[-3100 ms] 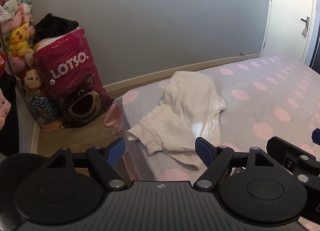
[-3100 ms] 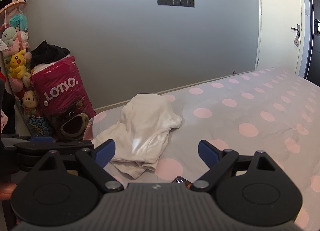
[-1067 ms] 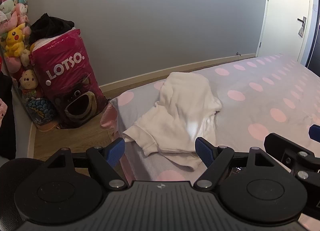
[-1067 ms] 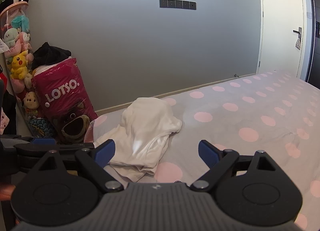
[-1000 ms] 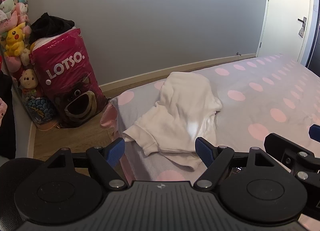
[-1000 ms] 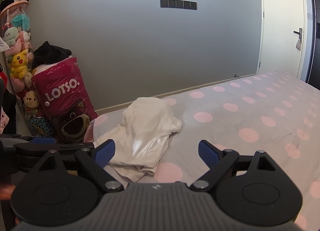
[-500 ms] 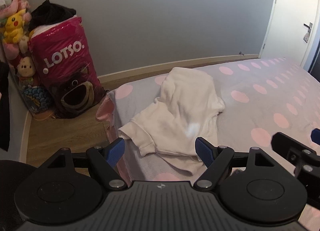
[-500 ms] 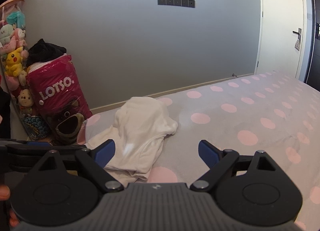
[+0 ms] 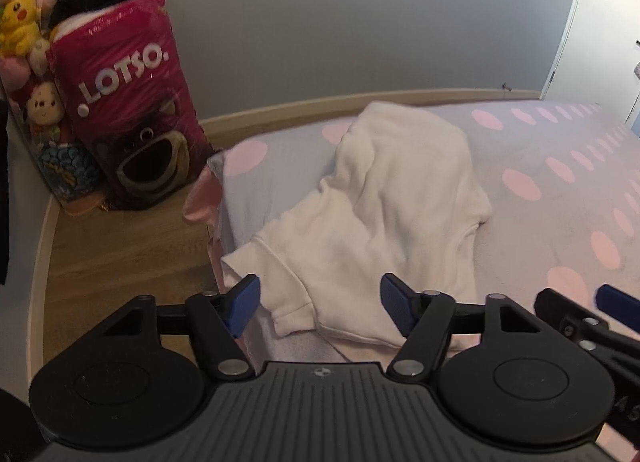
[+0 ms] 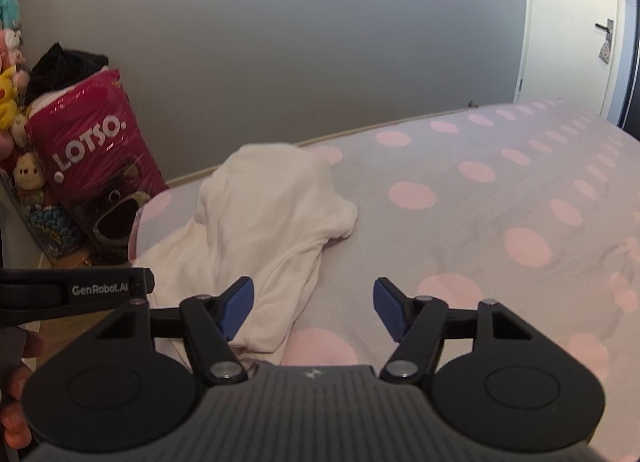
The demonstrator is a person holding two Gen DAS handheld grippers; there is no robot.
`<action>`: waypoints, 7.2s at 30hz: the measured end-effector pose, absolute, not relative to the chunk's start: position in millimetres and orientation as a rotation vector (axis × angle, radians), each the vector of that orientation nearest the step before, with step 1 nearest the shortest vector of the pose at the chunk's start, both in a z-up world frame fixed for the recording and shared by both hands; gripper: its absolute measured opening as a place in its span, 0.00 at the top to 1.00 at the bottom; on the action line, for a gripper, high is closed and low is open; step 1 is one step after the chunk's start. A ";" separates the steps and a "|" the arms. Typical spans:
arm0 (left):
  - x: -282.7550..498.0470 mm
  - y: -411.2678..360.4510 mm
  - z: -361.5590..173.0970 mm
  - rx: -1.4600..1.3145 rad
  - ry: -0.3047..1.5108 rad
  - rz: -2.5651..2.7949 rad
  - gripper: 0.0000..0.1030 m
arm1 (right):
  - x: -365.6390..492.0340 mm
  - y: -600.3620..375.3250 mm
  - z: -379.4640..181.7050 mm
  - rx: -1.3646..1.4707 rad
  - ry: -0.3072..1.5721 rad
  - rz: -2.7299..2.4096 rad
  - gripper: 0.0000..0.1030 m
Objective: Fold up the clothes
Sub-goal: 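Reach both grippers to the cream shirt and grasp its edges, then lift the cream shirt with both grippers and shake it out in the air, then lay the cream shirt flat on the bed and open both grippers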
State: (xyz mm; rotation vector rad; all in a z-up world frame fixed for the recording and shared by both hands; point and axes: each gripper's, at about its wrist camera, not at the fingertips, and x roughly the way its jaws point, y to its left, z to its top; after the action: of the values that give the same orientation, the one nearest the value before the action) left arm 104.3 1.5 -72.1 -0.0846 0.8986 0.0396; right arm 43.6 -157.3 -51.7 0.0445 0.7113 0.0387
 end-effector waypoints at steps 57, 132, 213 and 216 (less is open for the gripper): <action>-163.3 -299.5 -55.6 0.710 0.709 -1.252 0.57 | -376.9 -367.8 3.8 0.078 0.725 -0.749 0.89; -195.9 -289.4 -166.3 1.268 0.042 -1.269 0.92 | -389.7 -325.0 -133.4 -0.575 0.893 -0.507 0.93; 2.9 -558.8 -113.7 0.740 0.746 -1.161 0.97 | -202.0 -660.8 -120.8 -0.019 0.739 -1.046 0.95; 6.5 -566.1 -135.1 0.746 0.769 -1.154 0.97 | -182.7 -684.4 -162.4 -0.007 0.817 -1.016 0.95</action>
State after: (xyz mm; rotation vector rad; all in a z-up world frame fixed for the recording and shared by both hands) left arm 6.5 -566.1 -135.1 0.7460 0.7688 -1.1537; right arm -182.7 -684.4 -162.4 -0.0075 0.8165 -1.0163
